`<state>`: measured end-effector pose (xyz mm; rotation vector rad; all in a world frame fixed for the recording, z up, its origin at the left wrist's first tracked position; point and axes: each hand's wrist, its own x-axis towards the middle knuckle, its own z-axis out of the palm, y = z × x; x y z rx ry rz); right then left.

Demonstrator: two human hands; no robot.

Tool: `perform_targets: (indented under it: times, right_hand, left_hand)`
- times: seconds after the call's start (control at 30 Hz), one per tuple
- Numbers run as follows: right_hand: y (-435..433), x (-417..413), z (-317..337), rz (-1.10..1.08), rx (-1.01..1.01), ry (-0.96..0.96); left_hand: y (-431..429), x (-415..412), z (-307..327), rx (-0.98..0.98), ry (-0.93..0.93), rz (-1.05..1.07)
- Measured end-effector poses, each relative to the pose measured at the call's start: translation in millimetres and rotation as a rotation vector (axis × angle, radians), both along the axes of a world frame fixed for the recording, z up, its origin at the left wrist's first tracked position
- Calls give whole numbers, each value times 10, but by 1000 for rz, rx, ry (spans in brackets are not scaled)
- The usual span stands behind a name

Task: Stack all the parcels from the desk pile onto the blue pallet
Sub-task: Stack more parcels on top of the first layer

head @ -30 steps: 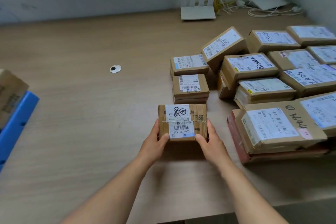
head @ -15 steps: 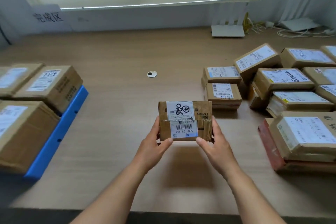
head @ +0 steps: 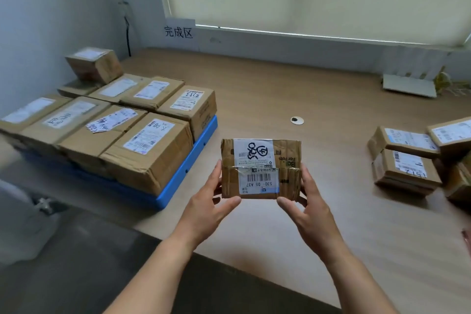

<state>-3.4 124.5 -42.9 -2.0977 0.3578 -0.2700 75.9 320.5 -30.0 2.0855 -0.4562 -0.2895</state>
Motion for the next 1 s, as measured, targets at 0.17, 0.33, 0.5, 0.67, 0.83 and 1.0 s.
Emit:
perform_targets:
  times: [0.17, 0.33, 0.5, 0.67, 0.83, 1.0]
  right_hand:
    - [530, 234, 184, 46, -55, -89]
    - [1106, 463, 289, 80, 7, -183]
    - [1800, 708, 303, 115, 74, -248]
    - [2275, 997, 266, 152, 107, -217]
    - [2529, 1414, 293, 171, 98, -232]
    - [2775, 1992, 359, 187, 88, -255]
  left_hand:
    - [601, 86, 124, -54, -60, 64]
    - [1223, 217, 245, -92, -81, 161]
    - [1928, 348, 299, -75, -139, 265]
    - [2409, 530, 293, -80, -160, 341]
    - [2660, 859, 281, -103, -159, 391]
    - [2894, 1355, 392, -75, -186, 409]
